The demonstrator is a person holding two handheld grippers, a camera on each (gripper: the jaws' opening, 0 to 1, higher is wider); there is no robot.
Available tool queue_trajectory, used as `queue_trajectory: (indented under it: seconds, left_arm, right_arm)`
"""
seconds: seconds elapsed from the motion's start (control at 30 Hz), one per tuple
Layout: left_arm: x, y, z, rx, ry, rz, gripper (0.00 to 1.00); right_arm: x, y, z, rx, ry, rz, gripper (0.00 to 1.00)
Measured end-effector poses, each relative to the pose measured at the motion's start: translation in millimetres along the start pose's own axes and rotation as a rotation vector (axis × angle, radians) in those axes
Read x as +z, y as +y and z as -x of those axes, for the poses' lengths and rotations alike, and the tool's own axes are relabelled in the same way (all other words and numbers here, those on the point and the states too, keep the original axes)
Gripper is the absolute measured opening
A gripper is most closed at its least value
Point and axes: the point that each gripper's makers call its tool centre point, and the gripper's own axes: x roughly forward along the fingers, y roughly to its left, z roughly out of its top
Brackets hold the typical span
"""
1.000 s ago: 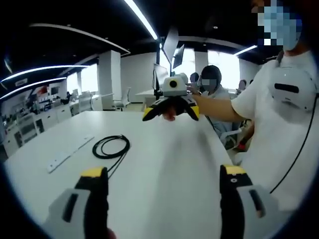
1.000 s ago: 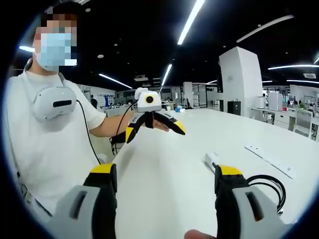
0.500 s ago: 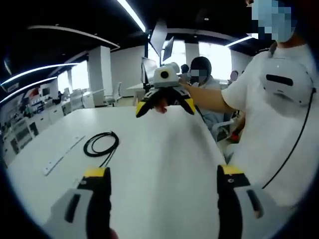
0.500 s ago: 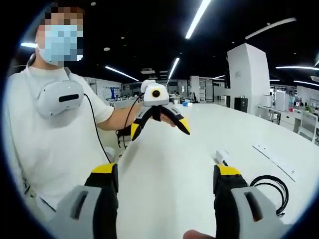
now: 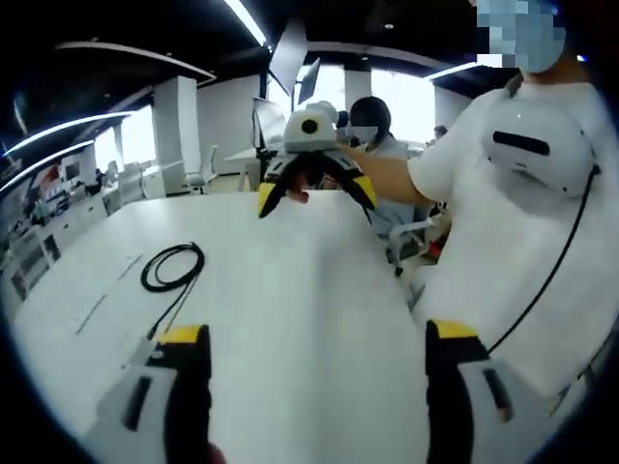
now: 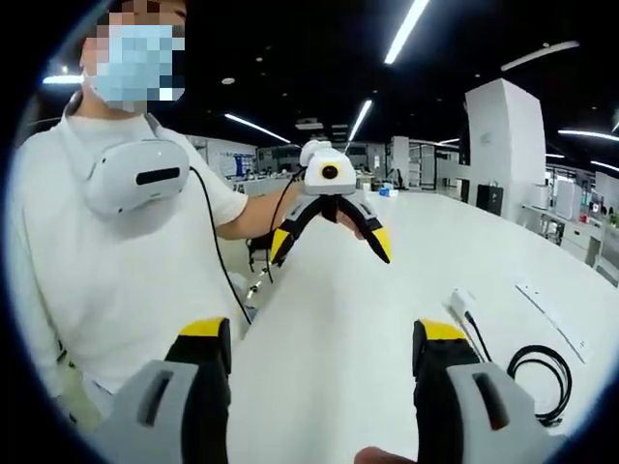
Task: Plug the desk Type‑C cable into the charger adapter.
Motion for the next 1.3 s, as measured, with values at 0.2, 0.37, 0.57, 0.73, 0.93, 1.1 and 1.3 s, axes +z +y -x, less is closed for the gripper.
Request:
queue_trajectory:
  seconds: [0.2,0.37,0.57,0.73,0.93,1.1,1.3]
  left_arm:
    - [0.5,-7.5,0.5,-0.010,0.003,-0.001,0.92]
    - [-0.3,-11.1,3.0,-0.014,-0.001,-0.002,0.94]
    - [2.8,-13.7,6.6,0.017,-0.053,-0.001,0.95]
    - [7.7,-15.4,10.3,0.034,-0.093,0.006,0.97]
    - [10.6,-17.8,12.7,0.055,-0.136,0.015,0.99]
    - [16.4,-17.1,16.7,0.077,-0.176,0.021,0.99]
    - [19.7,-22.4,17.9,0.087,-0.195,0.016,0.99]
  right_arm:
    - [1.8,8.6,-4.9,0.000,0.005,0.009,0.78]
    - [4.9,11.1,-6.2,-0.003,-0.002,0.018,0.79]
    - [11.2,14.5,-4.8,-0.002,-0.050,0.021,0.79]
    - [13.6,14.9,-2.0,-0.018,-0.085,0.018,0.79]
    - [19.2,17.6,-0.4,-0.040,-0.142,0.016,0.79]
    - [18.5,17.9,2.0,-0.048,-0.147,0.017,0.79]
    - [18.3,24.4,-2.5,-0.043,-0.150,0.021,0.80]
